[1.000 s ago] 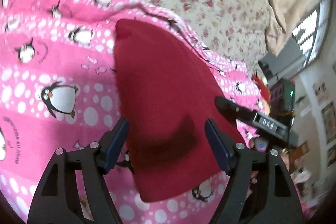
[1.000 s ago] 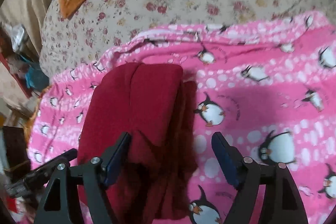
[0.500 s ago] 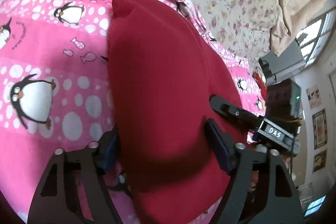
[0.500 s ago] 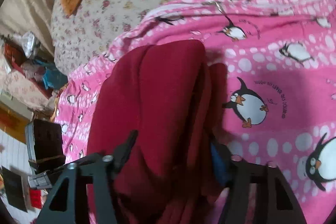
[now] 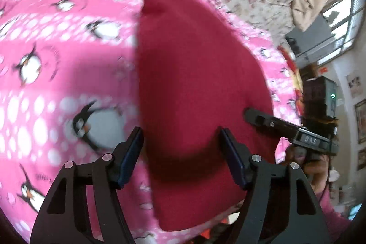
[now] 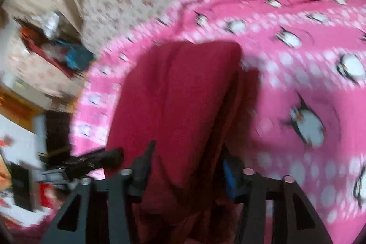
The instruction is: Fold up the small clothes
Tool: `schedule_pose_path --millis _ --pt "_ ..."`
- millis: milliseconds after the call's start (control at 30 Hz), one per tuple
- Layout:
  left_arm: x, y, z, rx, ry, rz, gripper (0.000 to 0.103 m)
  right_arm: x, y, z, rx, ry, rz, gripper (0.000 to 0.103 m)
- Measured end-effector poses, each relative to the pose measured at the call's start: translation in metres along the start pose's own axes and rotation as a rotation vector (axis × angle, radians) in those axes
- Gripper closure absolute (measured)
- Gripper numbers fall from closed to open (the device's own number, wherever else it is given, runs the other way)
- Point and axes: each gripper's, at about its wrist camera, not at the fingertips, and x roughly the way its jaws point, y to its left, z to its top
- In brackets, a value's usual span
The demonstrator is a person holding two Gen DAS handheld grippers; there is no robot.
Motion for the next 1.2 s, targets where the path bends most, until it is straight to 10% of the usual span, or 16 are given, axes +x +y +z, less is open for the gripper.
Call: schedule_pose_path --millis 333,667,900,1200 --pt "-0.039 -0.013 -0.021 0.052 -0.195 0.226 0.033 -0.065 0.066 -0.035 -0.278 -0.198 -0.232 0.050" --pt "-0.051 -0.020 -0.044 0.067 -0.283 0.354 0.033 -0.007 0.077 -0.066 -0.431 -0.132 -0.451 0.059" --pt "-0.067 -0.032 -0.055 0.079 -0.346 0.373 0.033 -0.038 0.083 -0.070 -0.345 -0.203 -0.401 0.059" --pt "-0.092 -0.058 -0.073 0.136 -0.443 0.423 0.033 -0.073 0.104 -0.087 -0.242 -0.308 -0.347 0.035"
